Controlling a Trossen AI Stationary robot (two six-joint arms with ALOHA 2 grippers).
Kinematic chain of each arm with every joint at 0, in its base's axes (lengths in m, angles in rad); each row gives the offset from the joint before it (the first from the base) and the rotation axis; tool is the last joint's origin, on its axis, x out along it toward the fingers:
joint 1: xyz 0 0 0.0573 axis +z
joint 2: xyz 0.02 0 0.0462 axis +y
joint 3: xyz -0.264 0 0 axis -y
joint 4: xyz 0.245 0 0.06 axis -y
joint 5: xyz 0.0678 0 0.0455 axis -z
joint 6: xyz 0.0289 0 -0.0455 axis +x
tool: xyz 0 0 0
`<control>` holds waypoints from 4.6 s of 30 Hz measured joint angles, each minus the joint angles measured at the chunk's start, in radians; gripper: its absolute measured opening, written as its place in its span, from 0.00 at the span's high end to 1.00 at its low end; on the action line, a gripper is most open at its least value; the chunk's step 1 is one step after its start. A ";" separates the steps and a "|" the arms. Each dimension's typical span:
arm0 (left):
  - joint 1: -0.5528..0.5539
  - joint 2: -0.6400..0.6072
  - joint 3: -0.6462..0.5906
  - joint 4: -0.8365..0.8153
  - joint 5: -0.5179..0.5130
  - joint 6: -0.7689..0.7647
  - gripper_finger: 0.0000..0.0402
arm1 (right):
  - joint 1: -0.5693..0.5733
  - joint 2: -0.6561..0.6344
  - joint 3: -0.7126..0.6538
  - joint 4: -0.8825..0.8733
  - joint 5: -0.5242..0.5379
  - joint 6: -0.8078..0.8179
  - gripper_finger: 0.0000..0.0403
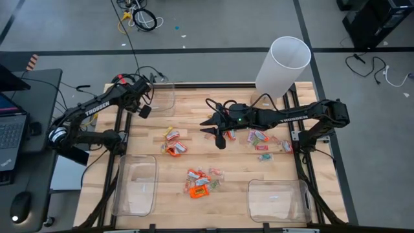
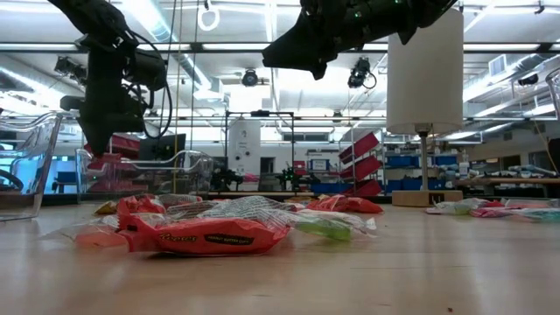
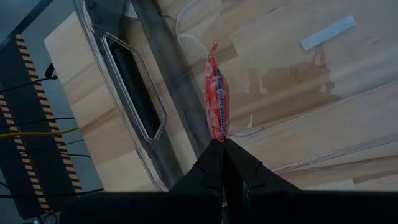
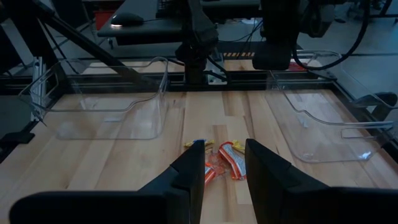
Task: Sort candy
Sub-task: Put the red candy into the top left transparent bin
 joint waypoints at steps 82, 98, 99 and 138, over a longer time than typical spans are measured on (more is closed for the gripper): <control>-0.794 -0.238 -0.007 0.876 0.199 0.292 0.93 | -0.010 0.001 0.000 -0.401 0.299 0.097 0.75; -0.884 -0.289 -0.185 1.190 0.195 0.308 0.93 | -0.010 0.035 0.000 -0.397 0.371 0.100 0.75; -0.885 -0.293 -0.188 1.193 0.194 0.307 0.93 | -0.010 0.052 0.000 -0.384 0.375 0.103 0.75; -0.888 -0.329 -0.199 1.084 0.193 0.284 0.93 | -0.069 0.280 0.000 -0.347 0.408 0.017 0.75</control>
